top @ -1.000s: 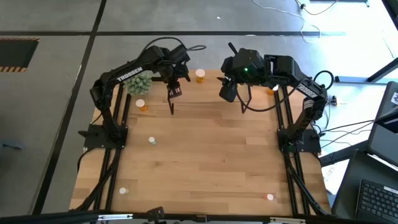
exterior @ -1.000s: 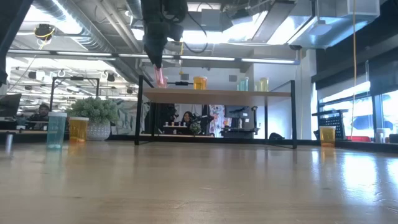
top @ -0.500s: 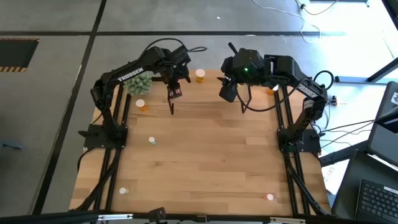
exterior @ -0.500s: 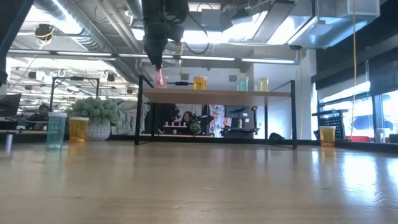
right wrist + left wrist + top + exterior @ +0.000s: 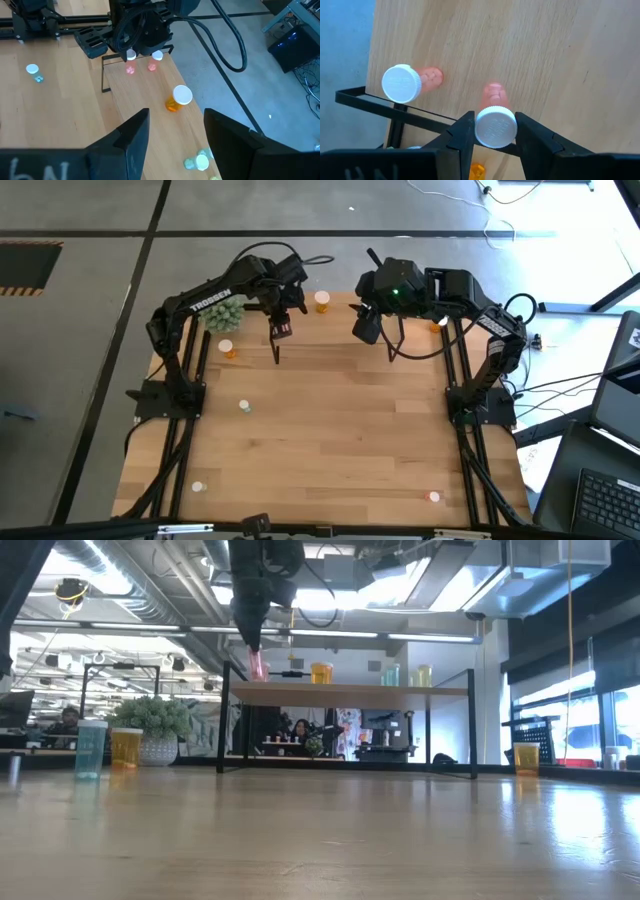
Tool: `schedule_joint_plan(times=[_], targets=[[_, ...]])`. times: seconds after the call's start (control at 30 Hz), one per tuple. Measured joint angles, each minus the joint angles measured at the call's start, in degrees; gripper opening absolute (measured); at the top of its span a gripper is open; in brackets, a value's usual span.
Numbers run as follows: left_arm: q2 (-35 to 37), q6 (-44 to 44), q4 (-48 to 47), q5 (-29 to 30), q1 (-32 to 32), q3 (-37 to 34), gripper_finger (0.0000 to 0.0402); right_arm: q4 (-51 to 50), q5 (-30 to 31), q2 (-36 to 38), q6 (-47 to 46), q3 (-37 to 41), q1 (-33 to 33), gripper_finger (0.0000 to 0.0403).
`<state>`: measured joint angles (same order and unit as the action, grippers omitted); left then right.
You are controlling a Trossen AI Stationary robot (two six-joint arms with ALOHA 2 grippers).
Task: Pick and place medicine bottles onto shelf by color
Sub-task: Put the top red medicine bottle on the shelf, aligned with the other red medicine bottle
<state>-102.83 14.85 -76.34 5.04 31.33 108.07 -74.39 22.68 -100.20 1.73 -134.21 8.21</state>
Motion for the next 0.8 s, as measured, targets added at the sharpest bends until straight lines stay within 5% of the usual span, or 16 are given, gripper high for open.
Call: schedule_joint_plan(times=[0.8], targets=[[0.0,2.3,0.7,0.7,0.0,0.0,0.0119,0.0,0.0,0.0,0.1,0.0,0.0,0.0191]])
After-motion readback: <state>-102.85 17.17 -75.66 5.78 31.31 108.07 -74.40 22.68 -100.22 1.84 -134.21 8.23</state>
